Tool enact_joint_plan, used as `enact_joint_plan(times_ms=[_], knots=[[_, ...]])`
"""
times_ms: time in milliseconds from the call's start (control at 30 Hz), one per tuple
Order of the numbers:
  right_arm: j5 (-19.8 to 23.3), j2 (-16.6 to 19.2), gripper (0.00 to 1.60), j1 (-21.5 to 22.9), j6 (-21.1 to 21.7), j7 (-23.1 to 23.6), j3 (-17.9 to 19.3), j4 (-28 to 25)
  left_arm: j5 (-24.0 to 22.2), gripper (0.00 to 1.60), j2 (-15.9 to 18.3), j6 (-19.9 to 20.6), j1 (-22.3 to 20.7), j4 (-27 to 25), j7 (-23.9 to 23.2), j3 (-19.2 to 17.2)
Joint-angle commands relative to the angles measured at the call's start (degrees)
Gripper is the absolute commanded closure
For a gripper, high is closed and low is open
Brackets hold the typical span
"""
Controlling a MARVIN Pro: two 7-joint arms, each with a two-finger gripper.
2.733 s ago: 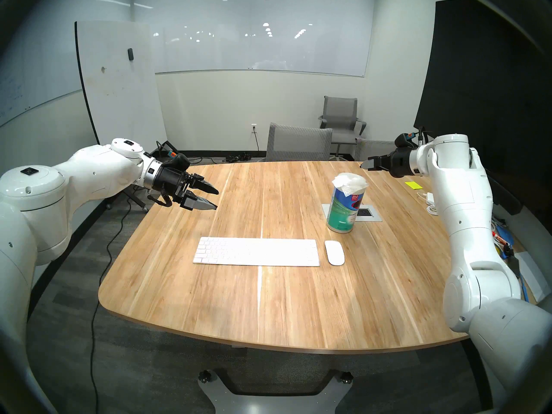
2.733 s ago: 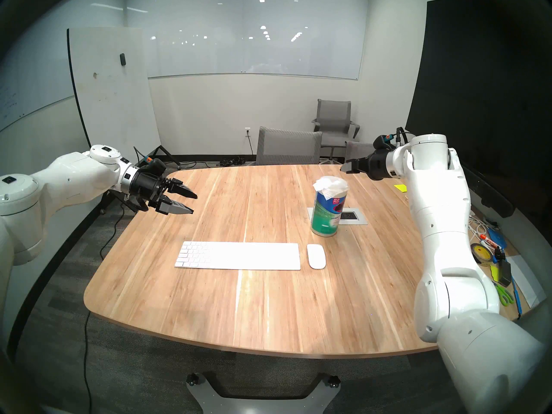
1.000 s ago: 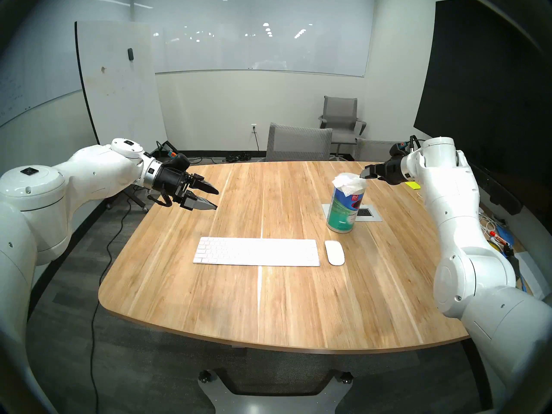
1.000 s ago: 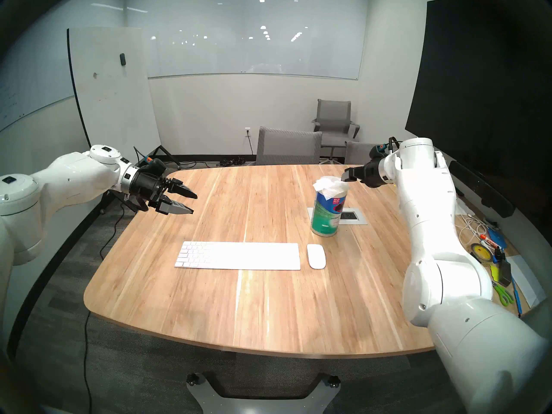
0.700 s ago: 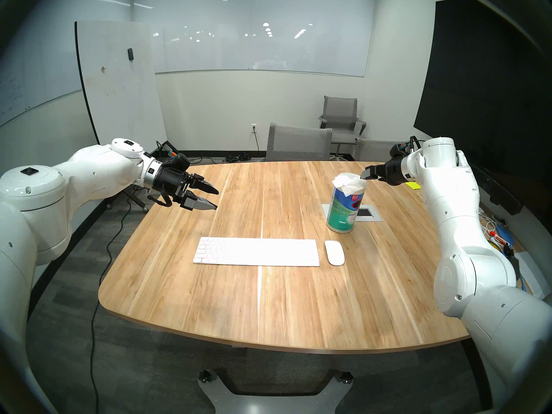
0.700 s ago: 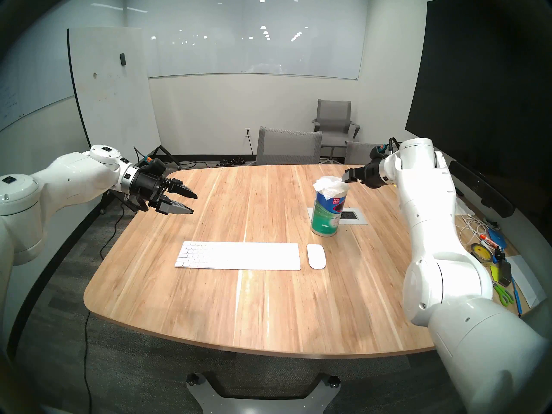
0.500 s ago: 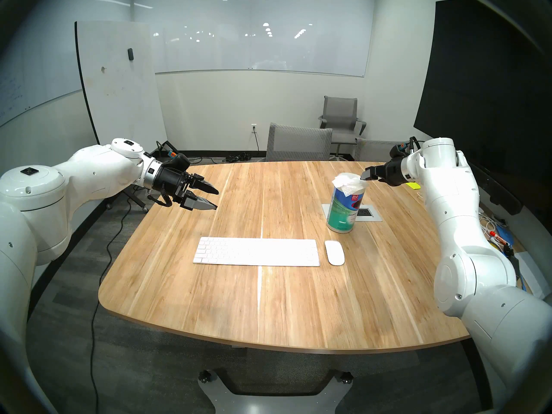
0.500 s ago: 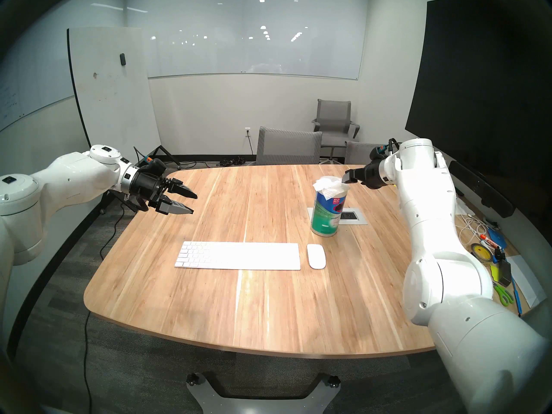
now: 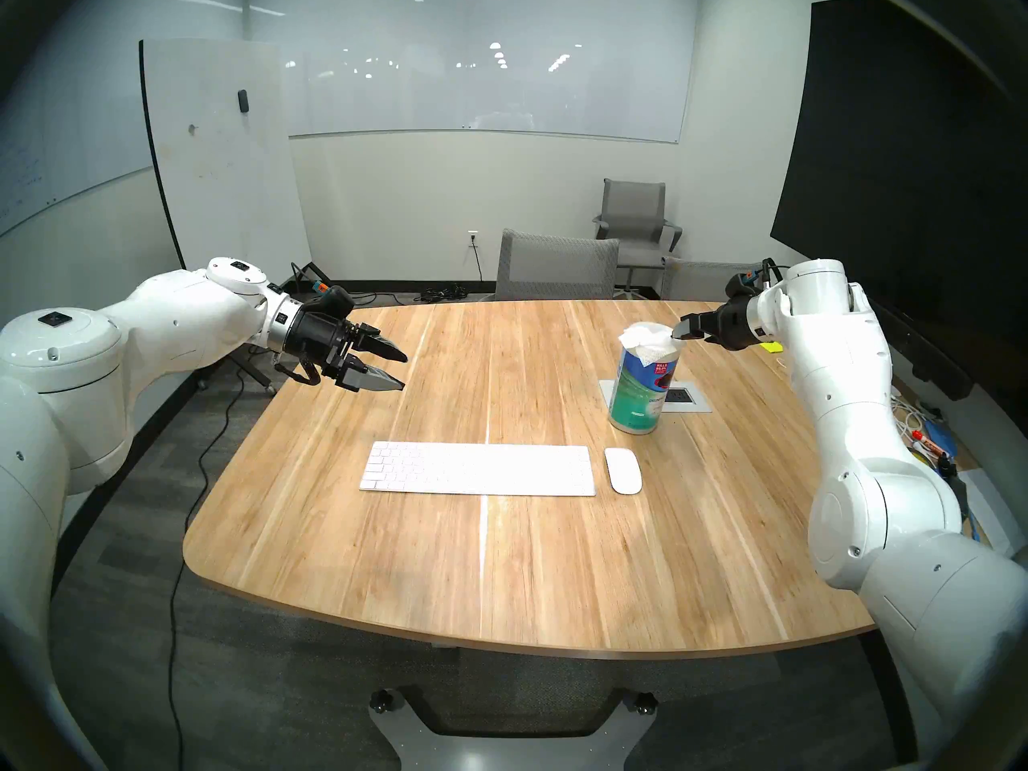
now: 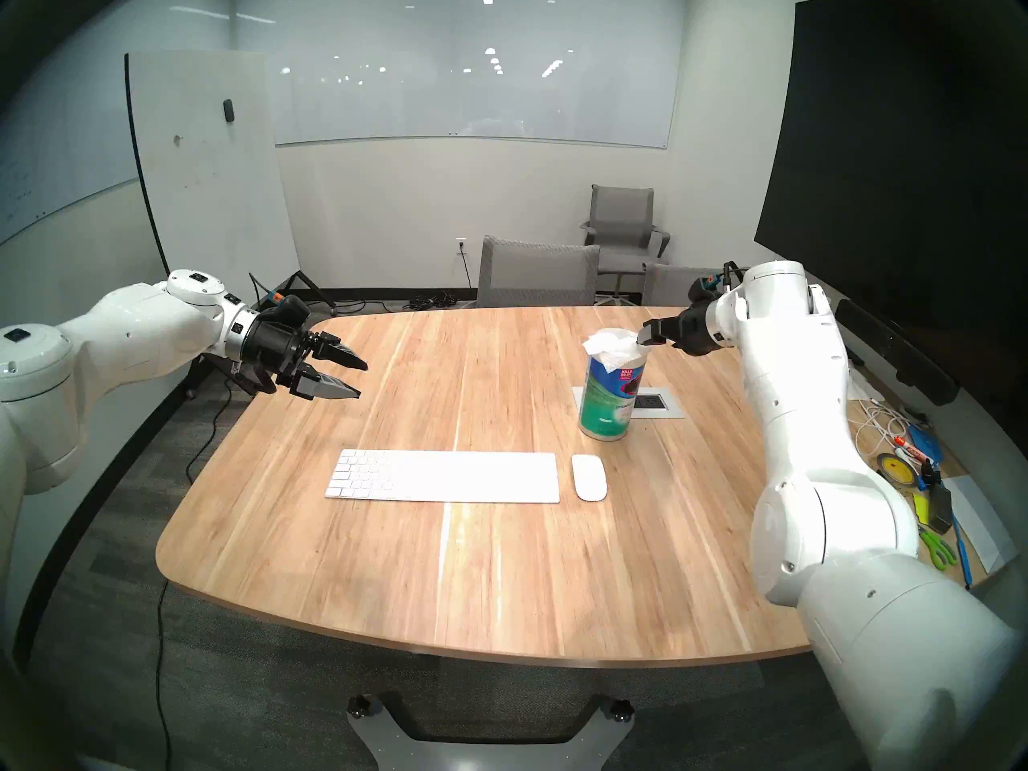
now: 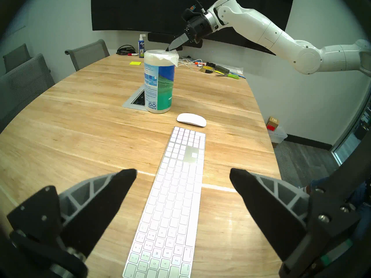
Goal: Wipe the keyboards and mice with a disinfecting wipe, then set the wipe down
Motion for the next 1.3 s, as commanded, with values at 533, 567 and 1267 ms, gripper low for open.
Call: enact_joint_plan(times_ms=[533,567,1267], knots=[[-1.2,-0.4,0.00,1.7,-0.1,1.7,1.0,-1.5,-0.2,0.00,0.0,0.1,-1.1,0.1,0.1,-0.5],[-1.3,-0.5,0.00,1.6,-0.1,1.8,1.0,-1.6,-0.2,0.00,0.0,0.1,-1.1,0.1,0.1,-0.5],[-3.2,-1.6,0.00,0.9,-0.1,0.9,2.9,-2.2,-0.2,0.00,0.0,0.1,-1.1,0.1,0.1,-0.5]])
